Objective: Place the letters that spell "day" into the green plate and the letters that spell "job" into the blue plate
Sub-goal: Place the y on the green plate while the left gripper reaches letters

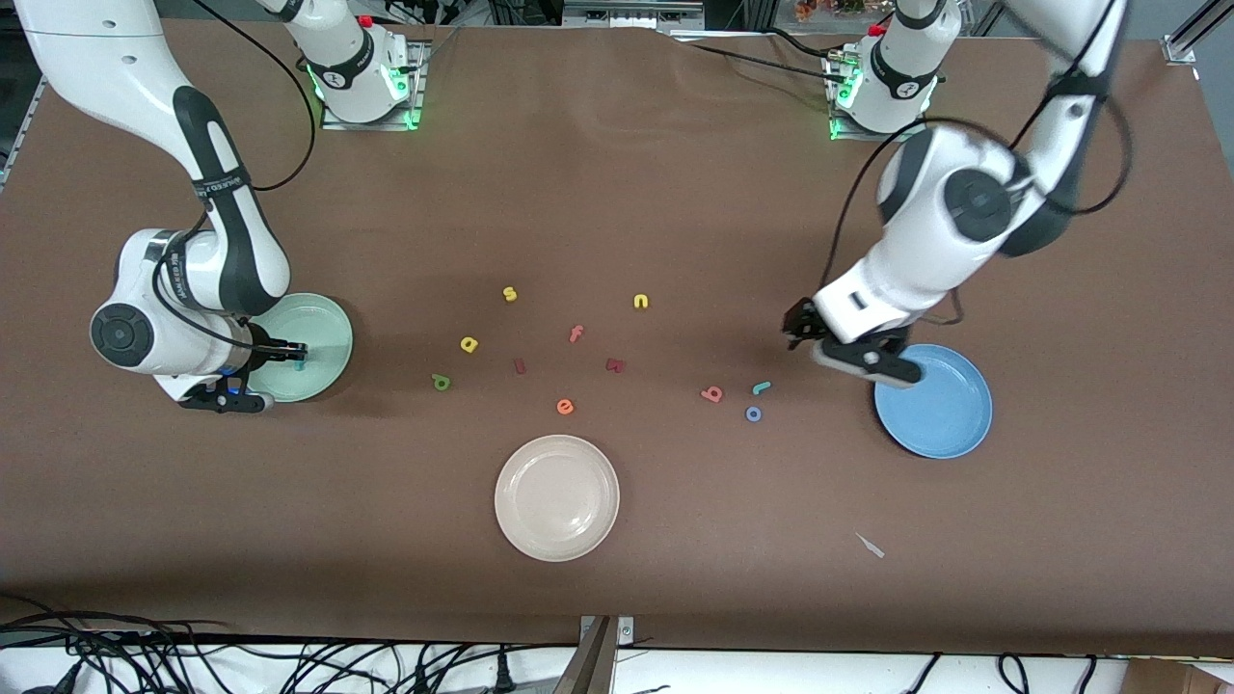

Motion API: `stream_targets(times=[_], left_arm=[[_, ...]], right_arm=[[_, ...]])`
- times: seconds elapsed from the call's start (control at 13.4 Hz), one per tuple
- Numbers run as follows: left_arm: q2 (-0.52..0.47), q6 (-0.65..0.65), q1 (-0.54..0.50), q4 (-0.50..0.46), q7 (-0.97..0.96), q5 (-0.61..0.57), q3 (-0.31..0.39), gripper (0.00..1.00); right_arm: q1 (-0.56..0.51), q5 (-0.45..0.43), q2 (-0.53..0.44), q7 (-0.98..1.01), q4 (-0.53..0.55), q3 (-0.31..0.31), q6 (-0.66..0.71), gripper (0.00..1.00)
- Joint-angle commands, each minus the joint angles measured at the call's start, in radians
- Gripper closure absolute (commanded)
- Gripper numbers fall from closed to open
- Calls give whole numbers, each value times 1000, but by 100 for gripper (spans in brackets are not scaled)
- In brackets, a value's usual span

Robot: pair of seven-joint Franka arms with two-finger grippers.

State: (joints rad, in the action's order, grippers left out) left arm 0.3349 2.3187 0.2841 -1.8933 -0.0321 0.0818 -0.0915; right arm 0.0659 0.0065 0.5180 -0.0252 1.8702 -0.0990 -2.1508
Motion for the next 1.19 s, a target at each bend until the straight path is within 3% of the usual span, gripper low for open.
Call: stream_targets(times=[0.0,0.22,0.75,1.12], left_arm=[[125,41,35,31,6,6,13,0],[180,45,49,33,20,6,19,0],[315,249,112,51,21,7,79,0],[337,251,118,59,21,7,95,3]], right_arm=[[5,-11,-3,1,-31,18,25,0],[38,0,-15,-10,-52,24,66,0],[159,1,-22,-186,-66,28,82,0],[182,1,-15,-300,-75,96,46,0]])
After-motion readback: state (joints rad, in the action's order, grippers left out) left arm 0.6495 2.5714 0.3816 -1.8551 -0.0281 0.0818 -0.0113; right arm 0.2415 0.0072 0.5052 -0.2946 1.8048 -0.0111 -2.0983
